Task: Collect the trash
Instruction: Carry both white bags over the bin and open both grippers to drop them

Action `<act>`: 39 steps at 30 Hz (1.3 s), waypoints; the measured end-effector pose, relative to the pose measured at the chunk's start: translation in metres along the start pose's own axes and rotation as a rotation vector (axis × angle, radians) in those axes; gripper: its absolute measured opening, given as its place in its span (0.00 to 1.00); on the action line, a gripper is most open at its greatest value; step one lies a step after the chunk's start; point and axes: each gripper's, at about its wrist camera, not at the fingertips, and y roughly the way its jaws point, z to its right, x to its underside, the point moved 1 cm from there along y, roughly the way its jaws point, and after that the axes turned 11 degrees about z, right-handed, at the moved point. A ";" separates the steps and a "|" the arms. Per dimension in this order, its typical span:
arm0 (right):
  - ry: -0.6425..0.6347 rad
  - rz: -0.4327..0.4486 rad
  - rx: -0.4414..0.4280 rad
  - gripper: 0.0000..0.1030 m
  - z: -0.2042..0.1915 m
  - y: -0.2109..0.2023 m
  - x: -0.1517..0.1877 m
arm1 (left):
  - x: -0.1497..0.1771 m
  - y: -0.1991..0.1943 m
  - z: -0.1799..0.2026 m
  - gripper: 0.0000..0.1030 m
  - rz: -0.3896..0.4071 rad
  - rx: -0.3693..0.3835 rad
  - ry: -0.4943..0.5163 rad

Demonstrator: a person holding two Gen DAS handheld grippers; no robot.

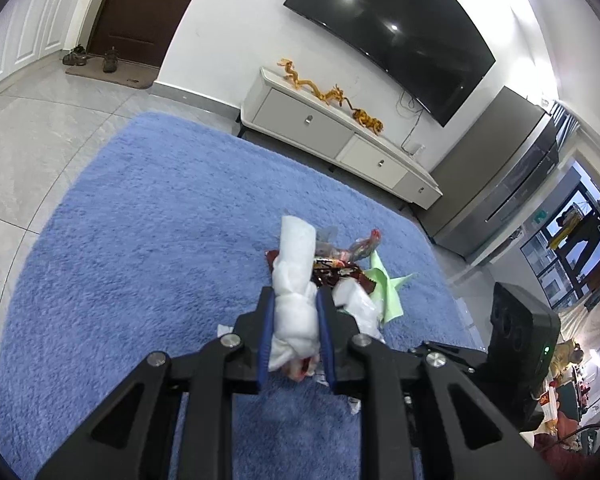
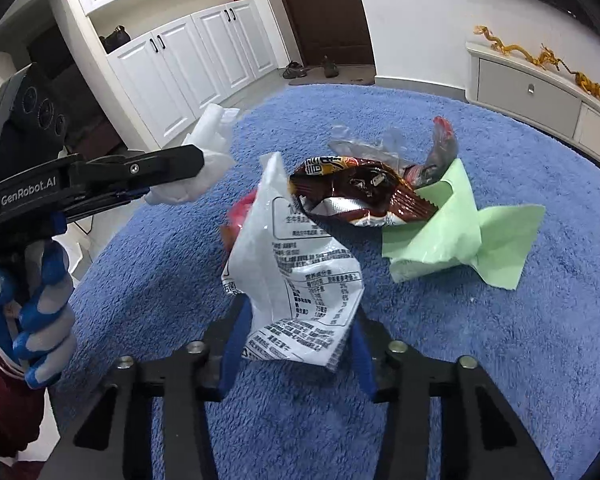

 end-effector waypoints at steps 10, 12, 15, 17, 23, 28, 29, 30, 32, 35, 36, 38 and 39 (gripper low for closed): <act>0.046 0.034 0.032 0.37 0.009 -0.058 0.035 | 0.017 -0.016 0.014 0.19 -0.014 0.000 0.033; 0.079 0.055 0.051 0.37 0.018 -0.074 0.041 | 0.019 -0.018 0.021 0.19 -0.016 0.010 0.044; 0.126 0.097 0.089 0.37 0.034 -0.103 0.049 | 0.021 -0.020 0.034 0.19 -0.018 0.024 0.068; 0.159 0.131 0.116 0.37 0.045 -0.122 0.052 | 0.022 -0.019 0.043 0.19 -0.021 0.036 0.080; 0.220 0.192 0.191 0.37 0.072 -0.160 0.068 | 0.037 -0.002 0.082 0.19 -0.079 0.078 0.127; 0.312 0.258 0.255 0.37 0.105 -0.193 0.083 | 0.049 0.027 0.129 0.19 -0.144 0.132 0.190; 0.329 0.271 0.269 0.37 0.113 -0.200 0.086 | 0.051 0.034 0.141 0.19 -0.157 0.147 0.205; 0.344 0.282 0.282 0.37 0.118 -0.206 0.089 | 0.053 0.043 0.156 0.19 -0.171 0.166 0.223; 0.385 0.308 0.327 0.37 0.135 -0.223 0.099 | 0.060 0.060 0.183 0.19 -0.203 0.204 0.256; 0.445 0.332 0.391 0.37 0.162 -0.246 0.113 | 0.068 0.087 0.223 0.19 -0.251 0.256 0.292; 0.466 0.338 0.416 0.37 0.171 -0.255 0.122 | 0.073 0.098 0.240 0.19 -0.269 0.275 0.313; 0.509 0.345 0.468 0.37 0.193 -0.269 0.136 | 0.085 0.120 0.275 0.19 -0.308 0.310 0.350; 0.533 0.348 0.491 0.37 0.204 -0.276 0.143 | 0.089 0.129 0.289 0.19 -0.326 0.326 0.361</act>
